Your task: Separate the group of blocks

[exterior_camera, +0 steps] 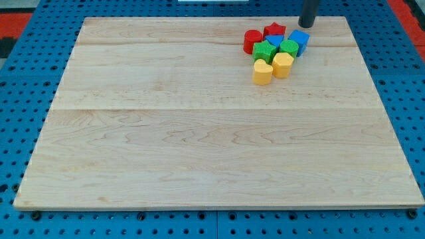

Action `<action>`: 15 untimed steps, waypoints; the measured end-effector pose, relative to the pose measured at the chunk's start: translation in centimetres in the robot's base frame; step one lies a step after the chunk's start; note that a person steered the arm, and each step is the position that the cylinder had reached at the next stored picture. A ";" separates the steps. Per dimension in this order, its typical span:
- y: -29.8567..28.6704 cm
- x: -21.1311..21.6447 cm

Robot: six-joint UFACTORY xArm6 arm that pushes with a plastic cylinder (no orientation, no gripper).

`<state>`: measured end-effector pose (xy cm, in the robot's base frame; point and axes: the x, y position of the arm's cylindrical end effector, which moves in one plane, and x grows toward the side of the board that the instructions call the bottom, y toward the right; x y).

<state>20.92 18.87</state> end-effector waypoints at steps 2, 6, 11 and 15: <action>-0.5 -1.3; -7.4 -1.2; -5.3 2.7; -10.0 8.8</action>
<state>29.72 8.83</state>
